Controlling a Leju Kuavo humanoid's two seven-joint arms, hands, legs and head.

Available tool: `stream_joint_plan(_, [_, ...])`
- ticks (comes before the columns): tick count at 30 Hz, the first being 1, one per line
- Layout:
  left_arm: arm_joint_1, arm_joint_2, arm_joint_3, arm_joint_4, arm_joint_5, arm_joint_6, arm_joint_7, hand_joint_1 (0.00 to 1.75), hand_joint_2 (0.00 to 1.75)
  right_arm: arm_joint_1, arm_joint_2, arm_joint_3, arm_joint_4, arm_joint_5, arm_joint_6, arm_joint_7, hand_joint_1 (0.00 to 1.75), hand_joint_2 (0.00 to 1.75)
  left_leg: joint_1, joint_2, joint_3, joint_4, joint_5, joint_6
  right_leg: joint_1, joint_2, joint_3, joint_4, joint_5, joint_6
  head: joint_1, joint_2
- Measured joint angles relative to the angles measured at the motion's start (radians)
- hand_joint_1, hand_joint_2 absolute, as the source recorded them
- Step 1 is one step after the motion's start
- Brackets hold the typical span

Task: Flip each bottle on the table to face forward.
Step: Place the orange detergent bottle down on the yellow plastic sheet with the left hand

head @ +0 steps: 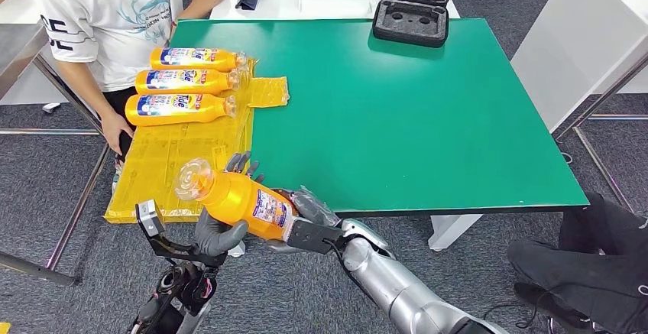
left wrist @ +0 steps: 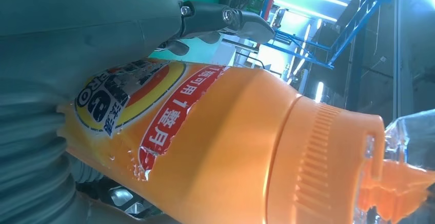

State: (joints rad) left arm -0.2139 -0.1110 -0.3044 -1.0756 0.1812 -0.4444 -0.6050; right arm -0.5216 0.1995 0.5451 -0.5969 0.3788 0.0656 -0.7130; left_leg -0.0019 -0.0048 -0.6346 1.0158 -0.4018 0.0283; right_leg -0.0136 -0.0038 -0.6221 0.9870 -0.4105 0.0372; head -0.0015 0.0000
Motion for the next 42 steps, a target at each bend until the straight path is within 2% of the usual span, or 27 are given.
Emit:
stream_joint_plan(8, [-0.001, 0.0, 0.0, 0.005, -0.021, 0.005, -0.003, 0.0, 1.75, 0.0, 0.0, 0.0, 0.002, 0.001, 0.0, 0.0, 1.63, 1.75, 0.0, 0.0, 0.0, 0.0, 0.0, 0.0, 0.0, 0.0, 0.0, 0.0, 0.0, 0.0, 0.0, 0.0])
stream_joint_plan(13, [-0.016, -0.001, -0.014, 0.006, -0.181, 0.154, -0.009, 0.0, 1.75, 0.0, 0.0, 0.0, 0.01, 0.002, -0.004, 0.008, 1.59, 1.75, 0.0, 0.0, 0.0, 0.0, 0.0, 0.0, 0.0, 0.0, 0.0, 0.0, 0.0, 0.0, 0.0, 0.0])
stream_joint_plan(14, [-0.021, -0.001, -0.018, 0.006, -0.215, 0.189, -0.009, 0.08, 1.75, 0.0, 0.0, 0.0, 0.011, 0.001, -0.004, 0.009, 1.58, 1.75, 0.0, 0.0, 0.0, 0.0, 0.0, 0.0, 0.0, 0.0, 0.0, 0.0, 0.0, 0.0, 0.0, 0.0])
stream_joint_plan(15, [-0.024, -0.001, -0.023, 0.006, -0.246, 0.223, -0.01, 0.38, 1.75, 0.0, 0.0, 0.0, 0.012, 0.001, -0.004, 0.009, 1.55, 1.75, 0.0, 0.0, 0.0, 0.0, 0.0, 0.0, 0.0, 0.0, 0.0, 0.0, 0.0, 0.0, 0.0, 0.0])
stream_joint_plan(18, [-0.027, -0.001, -0.03, 0.003, -0.351, 0.356, -0.01, 1.45, 1.75, 0.0, -0.001, -0.003, 0.015, -0.005, -0.002, 0.01, 1.51, 1.75, 0.0, 0.0, 0.0, 0.0, 0.0, 0.0, 0.0, 0.0, 0.0, 0.0, 0.0, 0.0, 0.0, 0.0])
stream_joint_plan(19, [-0.026, -0.001, -0.032, 0.0, -0.386, 0.405, -0.01, 1.59, 1.75, 0.001, -0.002, -0.005, 0.016, -0.008, -0.001, 0.01, 1.51, 1.75, 0.0, 0.0, 0.0, 0.0, 0.0, 0.0, 0.0, 0.0, 0.0, 0.0, 0.0, 0.0, 0.0, 0.0])
stream_joint_plan(21, [-0.023, -0.002, -0.036, -0.005, -0.43, 0.468, -0.01, 1.73, 1.75, 0.001, -0.004, -0.008, 0.018, -0.011, 0.0, 0.011, 1.5, 1.75, 0.0, 0.0, 0.0, 0.0, 0.0, 0.0, 0.0, 0.0, 0.0, 0.0, 0.0, 0.0, 0.0, 0.0])
stream_joint_plan(30, [-0.015, -0.003, -0.041, -0.02, -0.449, 0.49, -0.009, 1.75, 1.75, 0.003, -0.004, -0.015, 0.024, -0.008, 0.004, 0.011, 1.4, 1.75, 0.0, 0.0, 0.0, 0.0, 0.0, 0.0, 0.0, 0.0, 0.0, 0.0, 0.0, 0.0, 0.0, 0.0])
stream_joint_plan(34, [-0.014, -0.003, -0.039, -0.021, -0.424, 0.439, -0.012, 1.75, 1.75, 0.003, -0.003, -0.015, 0.026, -0.008, 0.006, 0.01, 1.41, 1.75, 0.0, 0.0, 0.0, 0.0, 0.0, 0.0, 0.0, 0.0, 0.0, 0.0, 0.0, 0.0, 0.0, 0.0])
stream_joint_plan(38, [-0.012, -0.003, -0.027, -0.021, -0.347, 0.338, -0.02, 1.75, 1.75, 0.003, 0.002, -0.016, 0.028, 0.0, 0.005, 0.008, 1.4, 1.75, 0.0, 0.0, 0.0, 0.0, 0.0, 0.0, 0.0, 0.0, 0.0, 0.0, 0.0, 0.0, 0.0, 0.0])
stream_joint_plan(39, [-0.011, -0.002, -0.023, -0.021, -0.33, 0.31, -0.02, 1.75, 1.75, 0.003, 0.004, -0.016, 0.028, 0.003, 0.005, 0.007, 1.33, 1.75, 0.0, 0.0, 0.0, 0.0, 0.0, 0.0, 0.0, 0.0, 0.0, 0.0, 0.0, 0.0, 0.0, 0.0])
stream_joint_plan(42, [-0.009, -0.002, -0.015, -0.021, -0.293, 0.25, -0.02, 1.75, 1.75, 0.003, 0.01, -0.016, 0.03, 0.013, 0.006, 0.005, 0.58, 1.75, 0.0, 0.0, 0.0, 0.0, 0.0, 0.0, 0.0, 0.0, 0.0, 0.0, 0.0, 0.0, 0.0, 0.0])
